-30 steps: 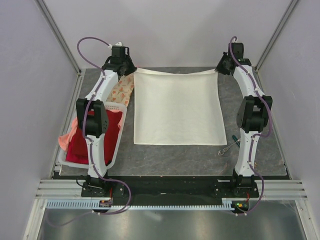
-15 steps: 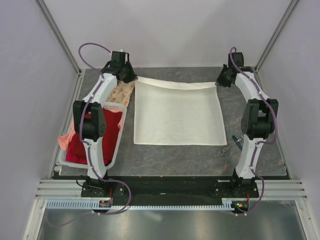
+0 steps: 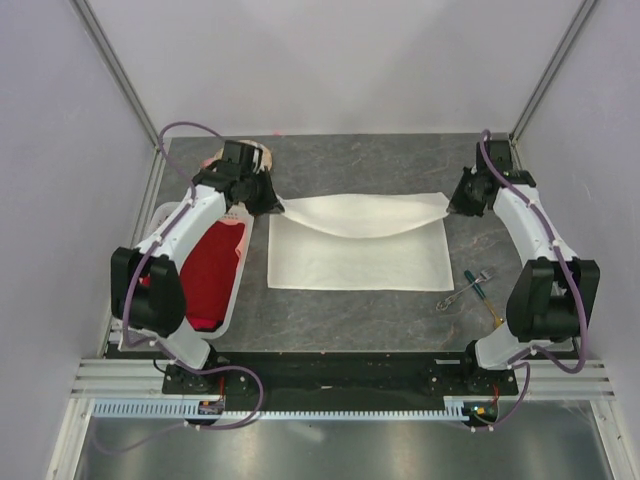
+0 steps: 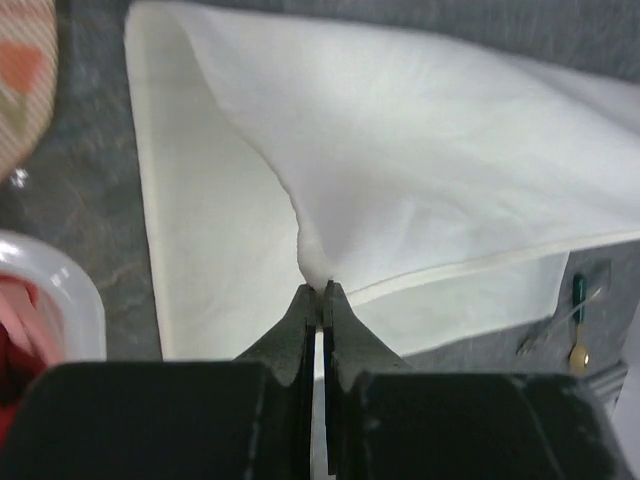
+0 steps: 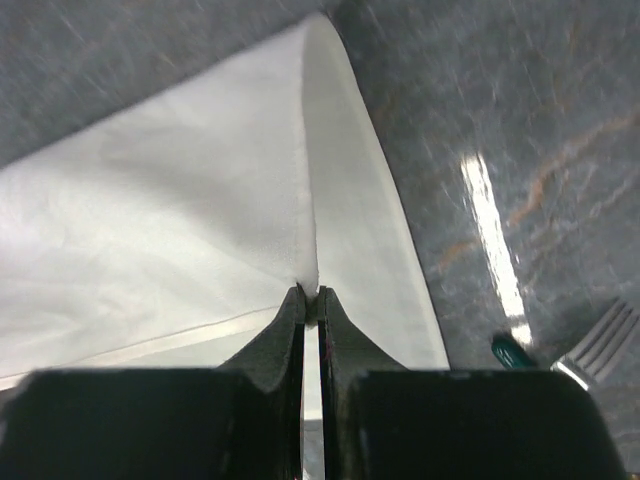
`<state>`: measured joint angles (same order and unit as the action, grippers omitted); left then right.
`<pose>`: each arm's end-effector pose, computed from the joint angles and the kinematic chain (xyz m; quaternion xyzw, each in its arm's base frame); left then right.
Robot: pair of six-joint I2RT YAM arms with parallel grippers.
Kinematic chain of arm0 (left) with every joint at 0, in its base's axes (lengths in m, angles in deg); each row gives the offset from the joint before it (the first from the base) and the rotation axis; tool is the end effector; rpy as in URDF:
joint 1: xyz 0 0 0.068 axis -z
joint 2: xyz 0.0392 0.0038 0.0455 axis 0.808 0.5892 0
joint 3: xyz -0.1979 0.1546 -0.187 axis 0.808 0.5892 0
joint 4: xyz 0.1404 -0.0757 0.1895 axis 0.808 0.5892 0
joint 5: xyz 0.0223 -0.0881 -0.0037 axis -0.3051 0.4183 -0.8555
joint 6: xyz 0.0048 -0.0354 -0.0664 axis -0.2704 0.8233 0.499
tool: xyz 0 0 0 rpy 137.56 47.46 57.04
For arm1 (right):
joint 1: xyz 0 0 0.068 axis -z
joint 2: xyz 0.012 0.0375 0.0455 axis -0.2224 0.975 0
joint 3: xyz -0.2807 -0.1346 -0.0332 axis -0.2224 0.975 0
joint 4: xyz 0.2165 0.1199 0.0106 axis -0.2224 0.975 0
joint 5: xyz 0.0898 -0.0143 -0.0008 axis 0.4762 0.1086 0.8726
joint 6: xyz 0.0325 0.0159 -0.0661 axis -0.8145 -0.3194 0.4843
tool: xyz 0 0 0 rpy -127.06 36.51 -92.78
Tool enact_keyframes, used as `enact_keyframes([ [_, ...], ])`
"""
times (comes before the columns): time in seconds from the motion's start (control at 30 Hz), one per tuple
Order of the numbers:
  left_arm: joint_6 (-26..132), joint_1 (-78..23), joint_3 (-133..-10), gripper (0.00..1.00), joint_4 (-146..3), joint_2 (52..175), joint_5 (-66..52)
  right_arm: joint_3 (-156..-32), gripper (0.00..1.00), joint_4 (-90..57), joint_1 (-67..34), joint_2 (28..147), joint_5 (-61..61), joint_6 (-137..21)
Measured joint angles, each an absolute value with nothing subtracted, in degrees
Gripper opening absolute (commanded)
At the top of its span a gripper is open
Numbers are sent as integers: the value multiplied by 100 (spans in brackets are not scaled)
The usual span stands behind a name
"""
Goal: Fold the napkin into a case and place the utensils inside
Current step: Fold and flatten the napkin at the center of the board.
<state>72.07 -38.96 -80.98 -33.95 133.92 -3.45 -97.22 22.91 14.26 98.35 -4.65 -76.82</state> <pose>0.3618 -0.1102 0.3119 -0.0964 0.9307 -0.2231 0.2733 0.3514 -0.0056 0.3144 0.2132 0.9246 0.0887 0.3031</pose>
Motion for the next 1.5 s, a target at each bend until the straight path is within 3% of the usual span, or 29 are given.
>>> enact_keyframes([
  [0.27,7120,-3653,-6782,2,-3004,12596,-343,-8592,0,2514,1446,9295,-334,-7605],
  [0.97,6722,-3631,-6482,2,-2328,12756,-474,-7082,0,2564,1448,8366,-277,-7572],
  [1.5,6693,-3570,-6563,2,-1839,12730,-481,-7449,0,3030,1448,7980,-170,-7686],
])
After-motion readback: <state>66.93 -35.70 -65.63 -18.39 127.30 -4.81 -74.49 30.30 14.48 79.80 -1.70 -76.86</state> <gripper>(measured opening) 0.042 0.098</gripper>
